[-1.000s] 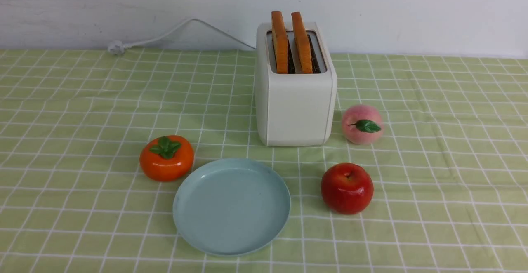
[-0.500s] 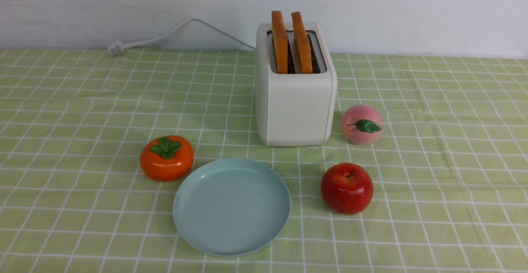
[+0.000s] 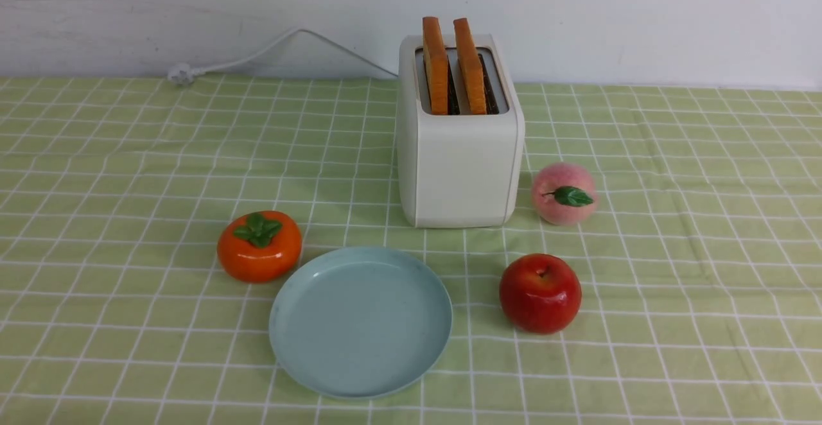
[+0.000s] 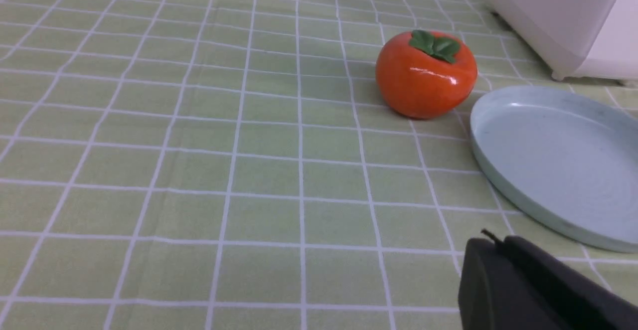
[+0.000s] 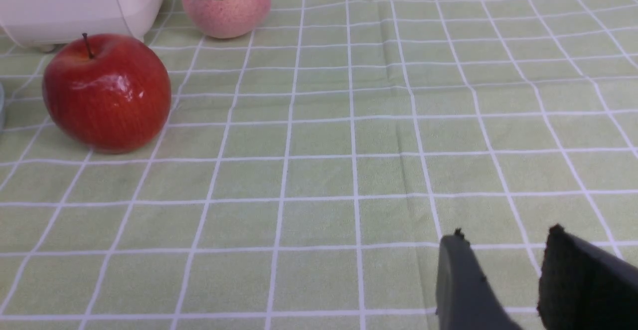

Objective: Take toasted bread from bread machine on green coffee tablecloth place on plate.
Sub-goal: 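Reach for a toast slice standing in the toaster with the left gripper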

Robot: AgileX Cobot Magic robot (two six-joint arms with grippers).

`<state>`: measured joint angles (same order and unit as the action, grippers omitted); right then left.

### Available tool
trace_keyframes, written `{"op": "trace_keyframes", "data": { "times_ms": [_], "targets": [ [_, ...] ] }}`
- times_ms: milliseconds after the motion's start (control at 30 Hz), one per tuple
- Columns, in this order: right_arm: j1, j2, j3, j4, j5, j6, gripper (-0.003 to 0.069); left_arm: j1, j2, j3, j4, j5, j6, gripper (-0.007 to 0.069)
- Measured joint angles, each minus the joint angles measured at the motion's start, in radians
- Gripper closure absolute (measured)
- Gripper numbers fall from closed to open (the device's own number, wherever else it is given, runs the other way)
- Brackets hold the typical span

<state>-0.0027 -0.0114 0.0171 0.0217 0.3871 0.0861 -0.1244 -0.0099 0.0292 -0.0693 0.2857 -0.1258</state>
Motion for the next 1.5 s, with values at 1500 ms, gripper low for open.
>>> {"op": "trace_keyframes", "data": {
  "times_ms": [1500],
  "targets": [
    [0.036,0.414,-0.599,0.137,0.318,-0.086,0.0567,0.000,0.311,-0.348,-0.844,-0.245,0.539,0.0638]
  ]
}}
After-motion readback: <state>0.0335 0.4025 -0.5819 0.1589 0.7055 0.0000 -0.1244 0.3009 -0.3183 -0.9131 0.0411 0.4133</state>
